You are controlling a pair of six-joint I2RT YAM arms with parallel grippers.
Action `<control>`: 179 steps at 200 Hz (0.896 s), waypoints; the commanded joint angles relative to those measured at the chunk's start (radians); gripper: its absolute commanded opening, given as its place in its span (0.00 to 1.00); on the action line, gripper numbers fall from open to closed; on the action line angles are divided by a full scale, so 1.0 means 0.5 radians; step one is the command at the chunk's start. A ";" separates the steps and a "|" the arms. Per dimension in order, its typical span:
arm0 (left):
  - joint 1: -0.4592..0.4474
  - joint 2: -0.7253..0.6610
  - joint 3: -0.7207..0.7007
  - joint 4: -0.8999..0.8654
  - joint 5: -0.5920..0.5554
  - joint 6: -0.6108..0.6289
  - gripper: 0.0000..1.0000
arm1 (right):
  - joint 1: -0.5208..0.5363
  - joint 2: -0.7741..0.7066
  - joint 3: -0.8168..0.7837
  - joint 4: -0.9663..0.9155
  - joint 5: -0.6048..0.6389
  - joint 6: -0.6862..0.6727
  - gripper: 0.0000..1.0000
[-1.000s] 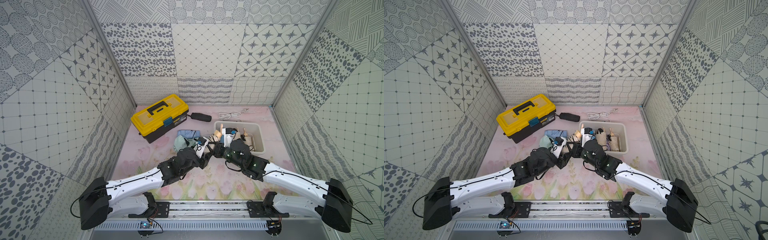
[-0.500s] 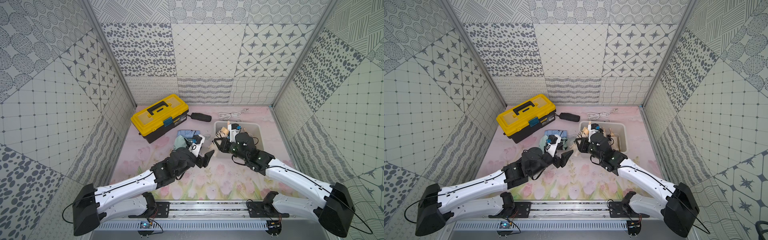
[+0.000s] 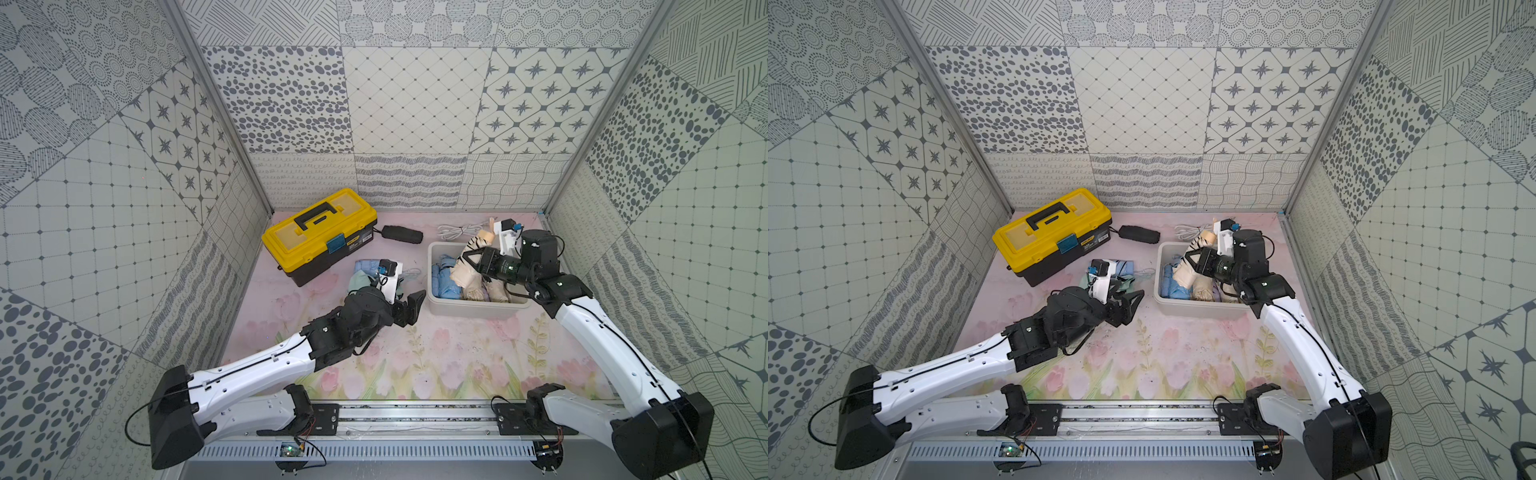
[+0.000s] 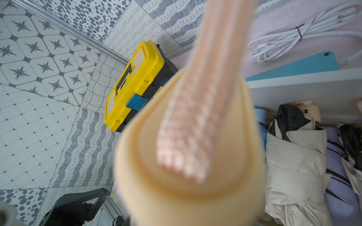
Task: Put the umbrella into the storage box
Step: Place the umbrella in the storage box.
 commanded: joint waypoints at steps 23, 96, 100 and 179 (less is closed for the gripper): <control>0.072 0.280 0.155 0.037 0.038 -0.467 0.81 | -0.075 0.229 0.275 -0.179 -0.364 -0.306 0.37; 0.288 0.622 0.384 -0.090 0.349 -0.804 0.76 | -0.079 0.634 0.491 -0.349 -0.478 -0.421 0.38; 0.296 0.644 0.399 -0.094 0.366 -0.807 0.76 | -0.078 0.659 0.506 -0.367 -0.487 -0.428 0.38; 0.369 0.936 0.531 -0.094 0.582 -0.833 0.62 | -0.027 1.104 0.747 -0.727 -0.675 -0.606 0.38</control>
